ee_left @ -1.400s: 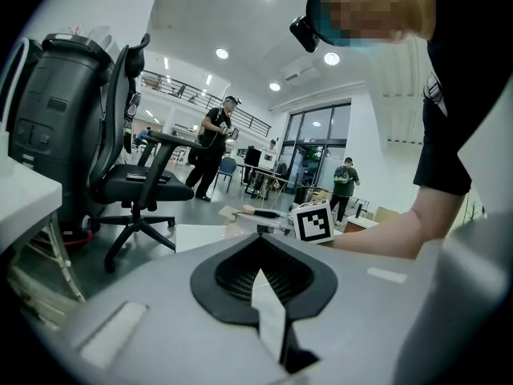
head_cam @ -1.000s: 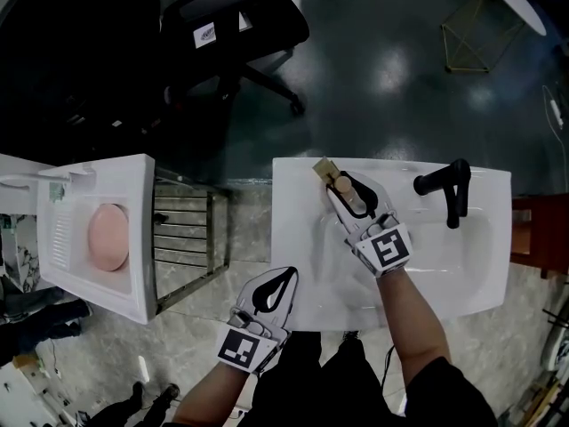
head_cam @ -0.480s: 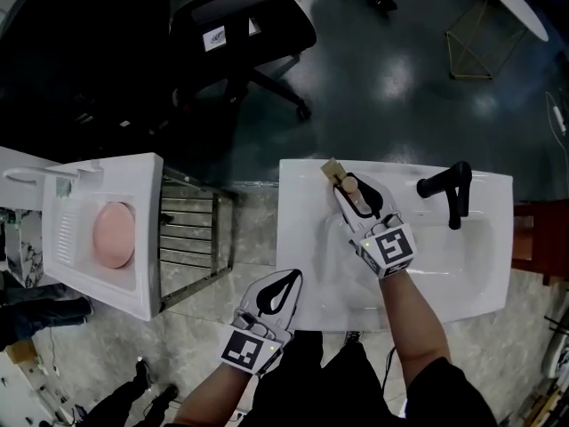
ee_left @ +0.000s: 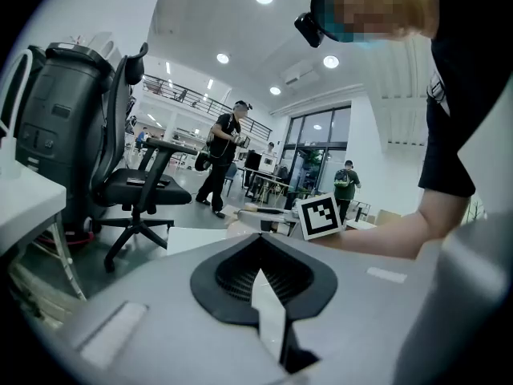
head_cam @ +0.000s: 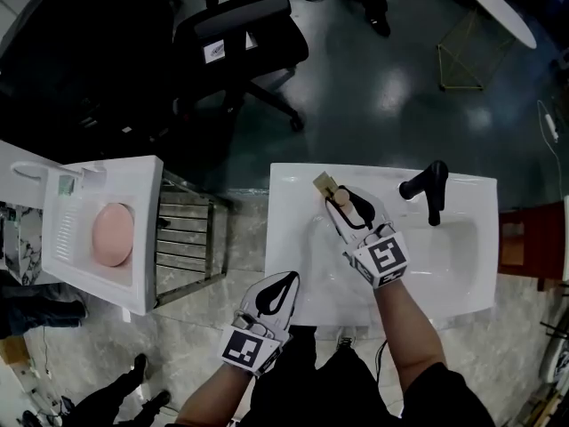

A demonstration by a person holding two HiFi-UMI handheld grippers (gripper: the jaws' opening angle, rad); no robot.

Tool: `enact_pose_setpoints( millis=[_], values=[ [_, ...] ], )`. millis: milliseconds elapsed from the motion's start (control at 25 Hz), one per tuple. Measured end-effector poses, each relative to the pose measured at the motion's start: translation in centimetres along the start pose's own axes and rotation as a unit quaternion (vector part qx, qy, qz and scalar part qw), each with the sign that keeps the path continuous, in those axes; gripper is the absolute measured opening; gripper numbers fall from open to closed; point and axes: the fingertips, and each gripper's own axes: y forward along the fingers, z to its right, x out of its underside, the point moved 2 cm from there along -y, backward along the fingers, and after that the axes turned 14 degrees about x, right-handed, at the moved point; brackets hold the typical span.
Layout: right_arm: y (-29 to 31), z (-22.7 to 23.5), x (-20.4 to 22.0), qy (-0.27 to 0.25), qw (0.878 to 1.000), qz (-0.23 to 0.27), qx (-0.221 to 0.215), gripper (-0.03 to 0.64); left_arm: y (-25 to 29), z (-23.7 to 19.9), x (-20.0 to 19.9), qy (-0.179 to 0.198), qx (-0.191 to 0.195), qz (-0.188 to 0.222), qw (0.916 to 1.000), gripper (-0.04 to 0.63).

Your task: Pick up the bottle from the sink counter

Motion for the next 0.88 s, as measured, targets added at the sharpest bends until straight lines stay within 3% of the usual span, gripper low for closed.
enact_pose_setpoints(
  millis=[600,880],
  values=[
    [-8.0,0.5,-3.4,0.011,1.0,-0.006,-0.003,0.14,0.5,5.2,-1.0,0.013,0.004,0.018,0.9998,0.003],
    [-12.1,1.6,-4.8,0.014,1.0,-0.004,0.001,0.14,1.0,7.2,-1.7,0.005,-0.02,0.012,0.9997,0.003]
  ],
)
